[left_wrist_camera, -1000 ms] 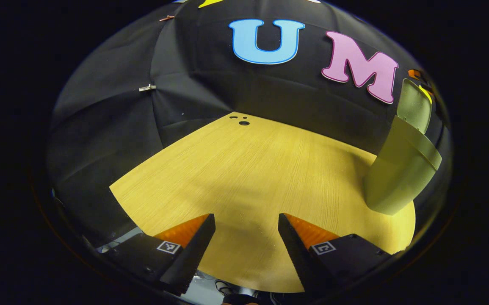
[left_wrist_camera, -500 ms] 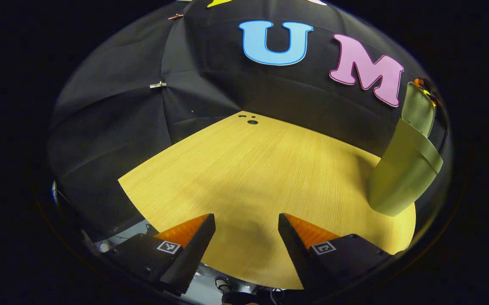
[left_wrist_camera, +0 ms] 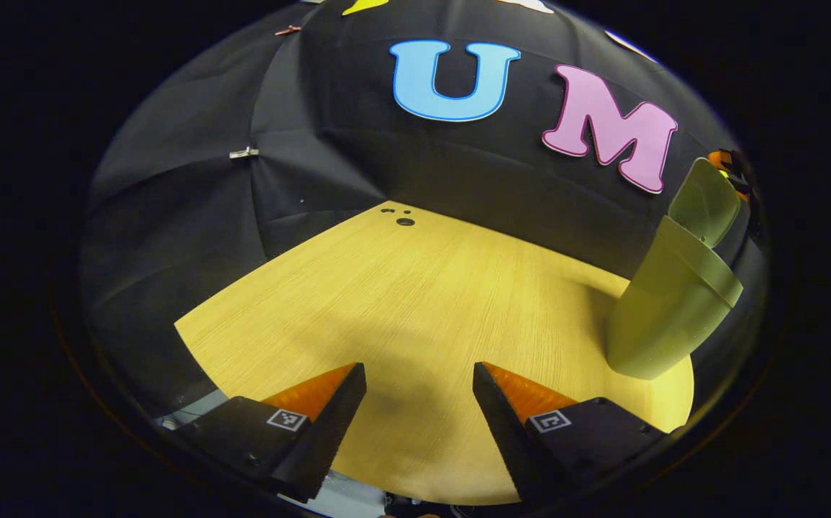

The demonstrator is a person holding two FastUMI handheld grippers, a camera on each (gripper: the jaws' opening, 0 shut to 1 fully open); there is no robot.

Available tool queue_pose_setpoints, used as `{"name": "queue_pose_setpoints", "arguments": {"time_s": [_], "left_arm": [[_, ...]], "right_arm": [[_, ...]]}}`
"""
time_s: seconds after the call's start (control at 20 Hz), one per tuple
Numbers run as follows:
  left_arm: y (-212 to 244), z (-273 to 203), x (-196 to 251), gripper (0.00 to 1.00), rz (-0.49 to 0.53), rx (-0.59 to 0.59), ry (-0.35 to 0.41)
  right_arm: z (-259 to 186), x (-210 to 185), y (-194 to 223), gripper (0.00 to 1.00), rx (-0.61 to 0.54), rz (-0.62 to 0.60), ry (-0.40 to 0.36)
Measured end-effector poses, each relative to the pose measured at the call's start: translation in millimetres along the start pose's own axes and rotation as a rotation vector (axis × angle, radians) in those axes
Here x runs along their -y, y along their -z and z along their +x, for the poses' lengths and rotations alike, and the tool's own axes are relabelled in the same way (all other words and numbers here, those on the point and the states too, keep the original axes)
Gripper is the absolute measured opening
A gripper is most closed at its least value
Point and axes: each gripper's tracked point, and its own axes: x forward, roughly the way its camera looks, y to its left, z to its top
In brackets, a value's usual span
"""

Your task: Press the lid of the desktop garbage bin to open it, pick up the crumpled paper on the desktop and throw it into the bin, then pick up the pop can on the desktop and drop it into the bin, and finally close the garbage bin lid.

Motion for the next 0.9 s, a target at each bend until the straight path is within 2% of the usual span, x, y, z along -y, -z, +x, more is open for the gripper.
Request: {"name": "queue_pose_setpoints", "arguments": {"time_s": [0.3, 0.65, 0.9], "left_arm": [[0, 5, -9, 0.96, 0.005, -0.014, 0.041], [20, 10, -31, 0.96, 0.012, -0.052, 0.050], [30, 8, -29, 0.96, 0.023, -0.082, 0.072]], "right_arm": [[-40, -2, 39, 0.98, -0.101, -0.001, 0.012], [-77, 0, 123, 0.98, -0.245, -0.001, 0.034], [-93, -1, 158, 0.99, -0.300, 0.004, 0.047]]}}
